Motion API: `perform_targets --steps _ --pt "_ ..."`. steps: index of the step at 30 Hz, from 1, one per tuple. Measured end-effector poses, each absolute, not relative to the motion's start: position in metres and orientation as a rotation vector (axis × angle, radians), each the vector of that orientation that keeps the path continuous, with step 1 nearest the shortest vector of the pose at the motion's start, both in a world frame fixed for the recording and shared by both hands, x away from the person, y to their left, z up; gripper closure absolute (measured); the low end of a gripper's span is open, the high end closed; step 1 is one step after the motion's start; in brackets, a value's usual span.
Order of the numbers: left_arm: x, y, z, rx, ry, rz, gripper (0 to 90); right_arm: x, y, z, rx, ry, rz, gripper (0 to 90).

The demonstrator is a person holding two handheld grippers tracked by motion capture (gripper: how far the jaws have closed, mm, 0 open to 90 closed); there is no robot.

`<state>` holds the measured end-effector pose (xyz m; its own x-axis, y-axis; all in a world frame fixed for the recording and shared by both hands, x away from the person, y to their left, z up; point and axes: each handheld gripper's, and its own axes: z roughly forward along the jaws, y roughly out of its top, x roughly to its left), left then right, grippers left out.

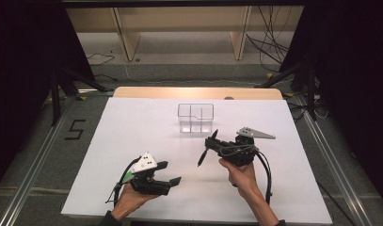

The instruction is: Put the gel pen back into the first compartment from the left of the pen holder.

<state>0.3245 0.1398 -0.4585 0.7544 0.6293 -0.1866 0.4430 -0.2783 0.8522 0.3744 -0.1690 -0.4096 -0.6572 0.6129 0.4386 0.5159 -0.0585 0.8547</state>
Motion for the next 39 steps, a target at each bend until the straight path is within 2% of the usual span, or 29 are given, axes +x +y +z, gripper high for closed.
perform_targets --steps 20,39 --pt "0.321 0.161 -0.46 1.897 0.862 0.298 19.5 0.441 -0.149 -0.363 1.24 2.016 1.77 79.8" --pt "0.317 0.172 -0.463 1.886 0.908 0.315 15.9 0.488 -0.118 -0.344 1.257 2.021 1.705 79.8"
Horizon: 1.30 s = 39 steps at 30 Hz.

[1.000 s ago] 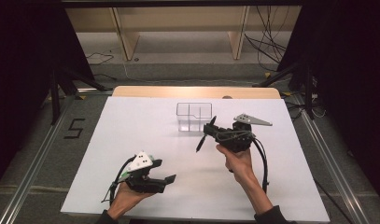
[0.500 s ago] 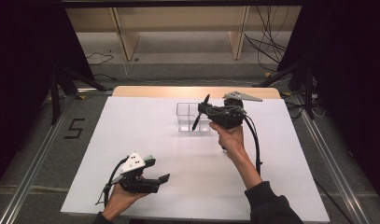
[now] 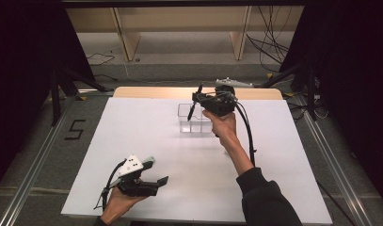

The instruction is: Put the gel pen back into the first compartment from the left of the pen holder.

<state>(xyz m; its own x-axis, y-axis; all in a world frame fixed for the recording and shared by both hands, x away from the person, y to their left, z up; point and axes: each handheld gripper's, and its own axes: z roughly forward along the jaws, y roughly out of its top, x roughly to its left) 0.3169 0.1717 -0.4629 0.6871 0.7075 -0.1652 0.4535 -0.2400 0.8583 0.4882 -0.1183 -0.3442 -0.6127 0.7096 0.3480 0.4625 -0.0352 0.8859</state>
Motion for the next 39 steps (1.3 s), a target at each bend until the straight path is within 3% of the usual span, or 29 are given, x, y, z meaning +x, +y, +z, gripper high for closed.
perform_targets --steps 22,39 --pt "0.32 0.183 -0.462 1.859 0.955 0.358 15.7 0.53 -0.089 -0.348 1.294 2.009 1.544 79.7" --pt "0.32 0.187 -0.463 1.862 0.986 0.378 15.7 0.545 -0.069 -0.371 1.285 2.072 1.381 79.4"
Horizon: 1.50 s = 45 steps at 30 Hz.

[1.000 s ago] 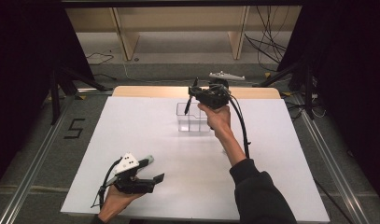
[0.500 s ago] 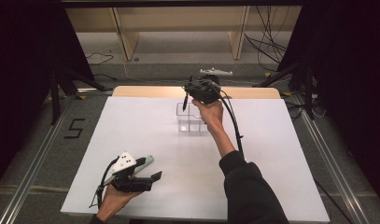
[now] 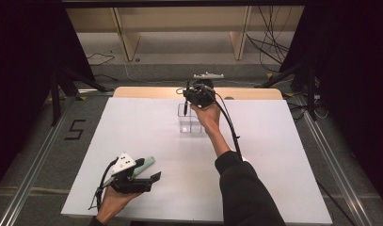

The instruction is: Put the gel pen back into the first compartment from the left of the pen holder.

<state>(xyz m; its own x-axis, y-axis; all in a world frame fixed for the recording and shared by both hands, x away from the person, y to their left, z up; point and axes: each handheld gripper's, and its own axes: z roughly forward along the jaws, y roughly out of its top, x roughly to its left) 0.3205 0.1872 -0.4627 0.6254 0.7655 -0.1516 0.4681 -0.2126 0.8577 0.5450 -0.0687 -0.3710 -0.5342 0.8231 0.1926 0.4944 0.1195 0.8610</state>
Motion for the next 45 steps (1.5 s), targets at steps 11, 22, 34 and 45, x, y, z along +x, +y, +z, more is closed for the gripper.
perform_targets --steps 11,22,34,45 --pt "0.32 0.185 -0.464 1.884 0.987 0.379 15.8 0.548 -0.067 -0.377 1.291 2.112 1.33 79.0" --pt "0.326 0.197 -0.461 1.853 1.023 0.4 15.7 0.545 -0.08 -0.367 1.303 2.141 1.335 37.1" --pt "0.337 0.213 -0.449 1.87 1.071 0.412 15.8 0.505 -0.112 -0.337 1.166 2.141 1.413 33.0" --pt "0.342 0.221 -0.449 1.917 1.099 0.392 15.8 0.47 -0.134 -0.351 1.114 2.19 1.439 29.9"
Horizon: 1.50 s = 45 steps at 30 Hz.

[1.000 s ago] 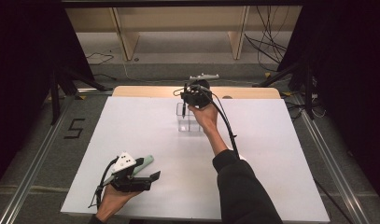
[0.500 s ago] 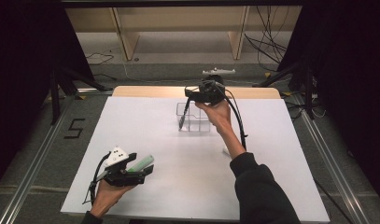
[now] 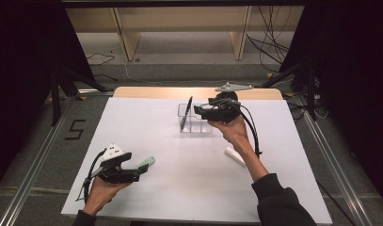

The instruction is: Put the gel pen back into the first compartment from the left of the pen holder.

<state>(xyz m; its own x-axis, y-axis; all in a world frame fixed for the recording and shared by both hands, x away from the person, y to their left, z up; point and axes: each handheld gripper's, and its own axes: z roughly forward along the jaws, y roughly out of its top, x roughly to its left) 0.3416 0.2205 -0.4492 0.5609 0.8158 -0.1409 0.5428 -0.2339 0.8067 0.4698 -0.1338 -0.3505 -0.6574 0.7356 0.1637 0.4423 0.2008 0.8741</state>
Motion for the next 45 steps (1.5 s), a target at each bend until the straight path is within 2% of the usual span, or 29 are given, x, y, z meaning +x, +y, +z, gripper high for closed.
perform_targets --steps 24,45 --pt "0.346 0.226 -0.448 2.026 1.119 0.346 15.8 0.406 -0.144 -0.387 1.048 2.239 1.516 27.5" --pt "0.352 0.242 -0.44 2.148 1.158 0.332 16.4 0.376 -0.145 -0.419 1.027 2.34 1.489 26.2"
